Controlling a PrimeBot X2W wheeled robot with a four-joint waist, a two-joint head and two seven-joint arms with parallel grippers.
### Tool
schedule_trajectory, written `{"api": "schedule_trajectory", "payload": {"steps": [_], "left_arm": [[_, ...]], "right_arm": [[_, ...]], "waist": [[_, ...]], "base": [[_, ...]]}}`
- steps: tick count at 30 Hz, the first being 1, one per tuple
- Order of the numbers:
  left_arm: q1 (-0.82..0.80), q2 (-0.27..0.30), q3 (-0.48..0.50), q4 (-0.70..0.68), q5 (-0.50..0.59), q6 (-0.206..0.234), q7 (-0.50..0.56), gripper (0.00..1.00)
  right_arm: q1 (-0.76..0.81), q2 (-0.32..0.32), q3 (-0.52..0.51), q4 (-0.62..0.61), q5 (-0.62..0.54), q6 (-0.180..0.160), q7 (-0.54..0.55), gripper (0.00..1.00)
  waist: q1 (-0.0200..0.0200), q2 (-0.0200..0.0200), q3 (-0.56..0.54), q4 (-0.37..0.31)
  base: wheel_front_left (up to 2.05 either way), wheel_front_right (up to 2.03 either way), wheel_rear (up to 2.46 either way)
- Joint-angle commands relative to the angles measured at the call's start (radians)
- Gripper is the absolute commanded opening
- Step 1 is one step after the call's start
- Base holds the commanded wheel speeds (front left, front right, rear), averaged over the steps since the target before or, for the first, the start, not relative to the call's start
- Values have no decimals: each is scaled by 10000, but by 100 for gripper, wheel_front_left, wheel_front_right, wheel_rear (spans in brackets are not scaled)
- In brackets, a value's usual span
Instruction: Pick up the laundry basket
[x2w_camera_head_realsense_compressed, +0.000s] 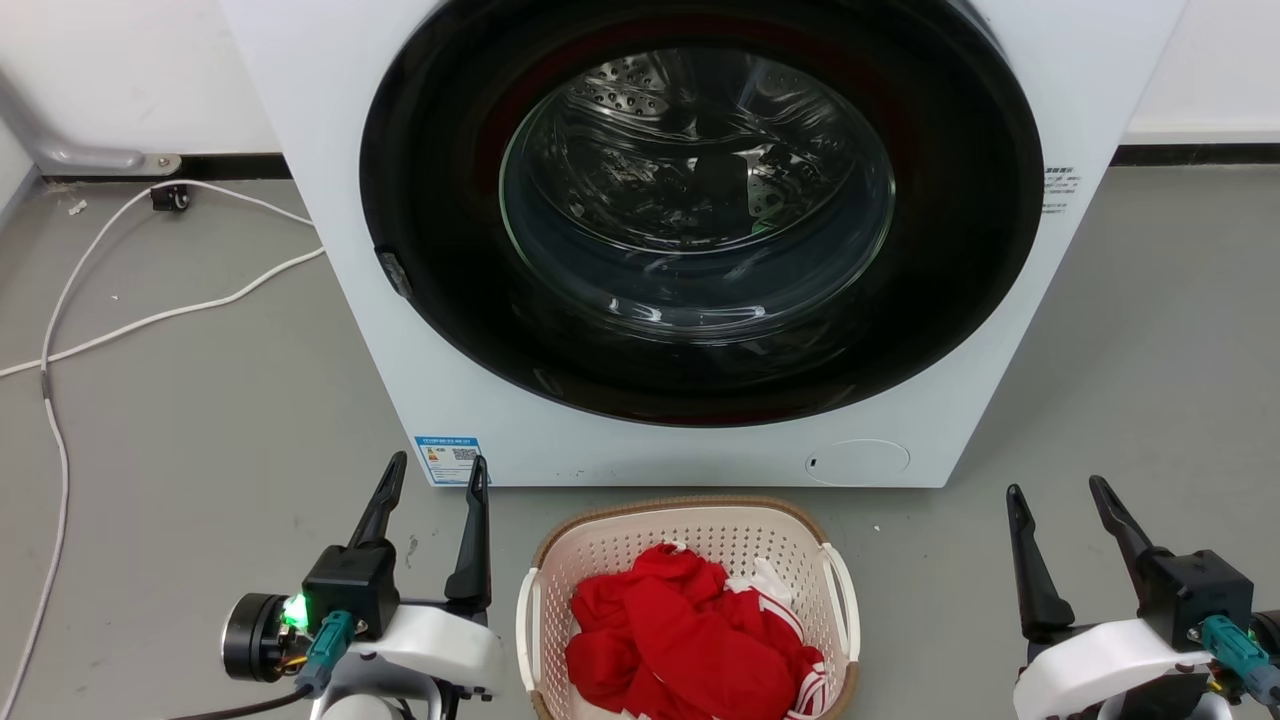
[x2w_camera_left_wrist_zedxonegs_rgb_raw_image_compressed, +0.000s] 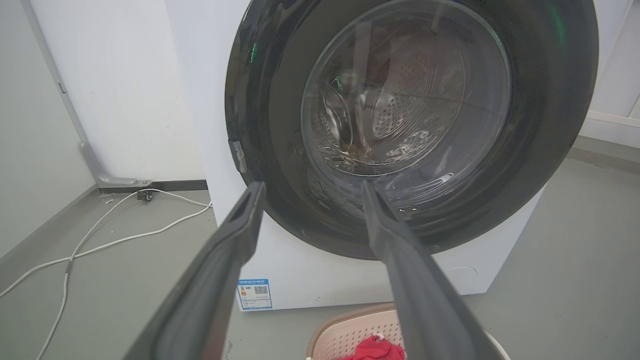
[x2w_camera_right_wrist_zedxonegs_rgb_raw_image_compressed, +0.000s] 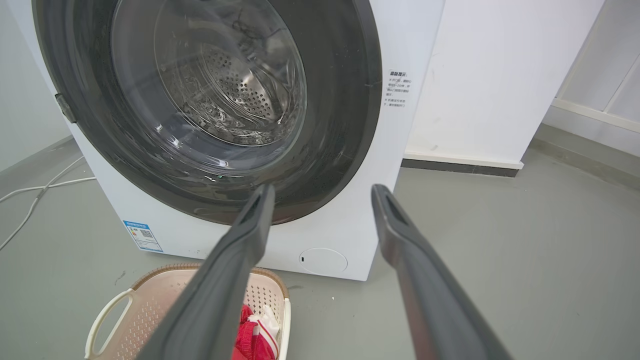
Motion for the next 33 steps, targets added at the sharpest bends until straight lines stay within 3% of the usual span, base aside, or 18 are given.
{"api": "schedule_trajectory", "payload": {"steps": [1, 22, 33], "left_arm": [[-43, 0, 42, 30, -9, -16, -26, 100], [-233, -47, 150, 70, 114, 14, -26, 100], [-1424, -23, 289, 1379, -308, -163, 279, 100]], "right_arm": [[57, 40, -18, -2, 69, -5, -67, 100], [-183, 39, 1, 35, 268, -5, 10, 100], [-1220, 36, -57, 1110, 894, -5, 1440, 100]], "waist": [[0, 0, 5, 8], [0, 0, 338, -18], [0, 0, 1509, -130]], "base": [[0, 0, 0], [0, 0, 0], [0, 0, 0]]}}
